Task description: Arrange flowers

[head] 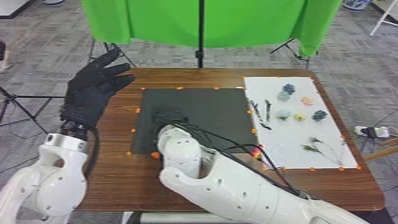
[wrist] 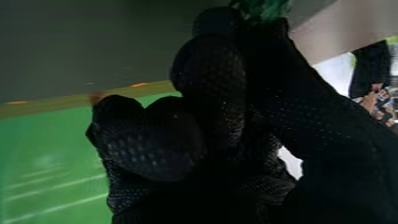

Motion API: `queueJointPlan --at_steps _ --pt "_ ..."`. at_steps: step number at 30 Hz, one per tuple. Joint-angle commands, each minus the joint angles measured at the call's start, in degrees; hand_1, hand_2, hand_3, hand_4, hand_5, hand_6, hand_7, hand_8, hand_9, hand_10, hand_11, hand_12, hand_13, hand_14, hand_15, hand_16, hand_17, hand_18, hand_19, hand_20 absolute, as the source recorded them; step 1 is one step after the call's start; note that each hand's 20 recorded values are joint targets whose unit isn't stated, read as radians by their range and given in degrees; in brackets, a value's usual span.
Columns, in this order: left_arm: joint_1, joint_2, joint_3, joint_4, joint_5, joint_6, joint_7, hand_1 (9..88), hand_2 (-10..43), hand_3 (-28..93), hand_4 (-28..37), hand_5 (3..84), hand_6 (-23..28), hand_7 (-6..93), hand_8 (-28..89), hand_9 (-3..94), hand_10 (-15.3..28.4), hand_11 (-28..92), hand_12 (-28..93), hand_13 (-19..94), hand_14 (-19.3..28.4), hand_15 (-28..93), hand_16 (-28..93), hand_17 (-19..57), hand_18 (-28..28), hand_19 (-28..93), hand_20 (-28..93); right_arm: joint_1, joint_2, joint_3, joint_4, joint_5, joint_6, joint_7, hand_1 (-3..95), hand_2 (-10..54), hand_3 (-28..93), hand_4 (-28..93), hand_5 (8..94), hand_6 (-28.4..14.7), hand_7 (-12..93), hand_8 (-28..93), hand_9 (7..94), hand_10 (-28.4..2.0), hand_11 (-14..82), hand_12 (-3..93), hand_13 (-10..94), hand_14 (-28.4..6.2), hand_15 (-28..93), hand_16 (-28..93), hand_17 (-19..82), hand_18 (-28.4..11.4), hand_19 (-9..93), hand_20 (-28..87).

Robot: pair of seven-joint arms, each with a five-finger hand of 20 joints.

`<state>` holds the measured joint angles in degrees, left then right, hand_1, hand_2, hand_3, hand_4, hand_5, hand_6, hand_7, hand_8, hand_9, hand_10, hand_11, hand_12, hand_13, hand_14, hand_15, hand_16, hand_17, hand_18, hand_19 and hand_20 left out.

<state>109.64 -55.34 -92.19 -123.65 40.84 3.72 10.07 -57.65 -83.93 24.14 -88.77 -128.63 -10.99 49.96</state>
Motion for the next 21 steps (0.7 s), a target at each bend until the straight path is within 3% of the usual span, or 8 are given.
queueJointPlan --at_steps 1,9,14,21 --pt "-1.1 1.4 1.08 0.83 -0.9 0.45 2.57 25.7 5.8 78 -21.7 36.2 8.4 13.3 -10 35.2 21.1 26 12 27 28.4 55 -8 -6.1 28.4 64 -4 5.6 0.5 -5.2 -0.2 2.1 1.9 0.8 50.3 -9.5 72 -28 91.0 -3.8 27 12 90.2 -11.1 54.7 21.5 89 -9.5 72 18 47 -26.7 93 48" --pt "-1.1 1.13 1.2 0.88 -0.81 0.15 2.19 25.7 5.8 78 -21.4 36.2 8.4 13.5 -10 35.2 21.0 26 12 27 28.4 55 -8 -6.1 28.4 64 -5 7.4 0.8 -6.8 0.2 3.4 3.6 2.4 47.9 -9.5 72 -28 90.1 -3.1 23 8 89.5 -11.3 53.6 21.4 88 -9.6 72 17 47 -26.4 93 47" --pt "-0.9 1.46 1.49 0.88 -0.98 0.3 2.93 25.7 5.8 78 -21.3 36.4 8.5 13.4 -10 35.3 21.0 26 12 27 28.4 55 -8 -6.1 28.4 64 -6 8.7 1.1 -8.5 0.8 3.1 4.4 3.5 45.1 -9.5 71 -28 89.2 -3.1 20 6 88.9 -12.1 52.3 21.4 87 -9.7 71 17 46 -26.4 93 46" --pt "1.5 0.82 0.12 0.0 -0.98 0.93 2.49 25.7 5.8 78 -21.1 36.5 8.6 13.3 -10 35.3 21.1 26 12 27 28.4 55 -8 -6.3 28.4 64 -7 5.1 0.7 -4.6 0.2 1.1 2.5 1.6 42.9 -8.6 72 -28 88.9 -2.9 19 3 88.7 -12.4 51.7 21.3 87 -9.7 71 17 45 -26.6 93 45"
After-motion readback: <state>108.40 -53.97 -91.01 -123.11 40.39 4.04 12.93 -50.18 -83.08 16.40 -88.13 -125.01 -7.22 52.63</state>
